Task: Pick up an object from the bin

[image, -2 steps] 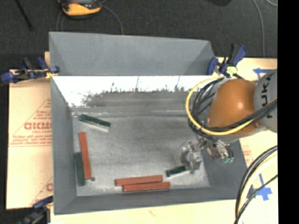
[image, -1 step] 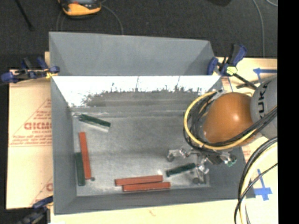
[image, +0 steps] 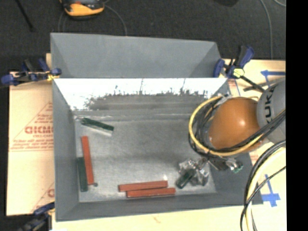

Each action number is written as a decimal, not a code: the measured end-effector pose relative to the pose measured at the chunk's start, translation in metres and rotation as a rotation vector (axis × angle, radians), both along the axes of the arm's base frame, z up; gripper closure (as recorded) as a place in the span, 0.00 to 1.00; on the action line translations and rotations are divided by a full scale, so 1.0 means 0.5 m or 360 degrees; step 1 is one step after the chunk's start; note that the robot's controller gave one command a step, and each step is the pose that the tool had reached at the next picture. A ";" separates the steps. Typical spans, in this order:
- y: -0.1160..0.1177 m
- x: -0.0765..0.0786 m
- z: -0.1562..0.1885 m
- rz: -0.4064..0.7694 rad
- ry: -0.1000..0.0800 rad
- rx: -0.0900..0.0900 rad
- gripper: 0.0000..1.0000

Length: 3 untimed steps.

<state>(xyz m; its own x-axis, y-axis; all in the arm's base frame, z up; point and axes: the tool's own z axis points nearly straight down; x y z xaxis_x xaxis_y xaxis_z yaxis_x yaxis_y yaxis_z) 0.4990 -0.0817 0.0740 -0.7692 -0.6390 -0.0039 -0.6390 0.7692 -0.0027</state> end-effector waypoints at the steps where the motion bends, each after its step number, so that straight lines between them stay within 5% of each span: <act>1: 0.000 0.000 0.000 0.0000 0.0000 0.0000 1.00; 2: -0.027 0.001 -0.002 0.0107 -0.0002 -0.0001 1.00; 3: -0.125 -0.042 0.310 0.0027 0.0001 -0.0001 1.00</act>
Offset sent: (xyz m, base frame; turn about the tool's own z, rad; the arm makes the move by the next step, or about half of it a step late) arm 0.0002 -0.0457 -0.0040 -0.2126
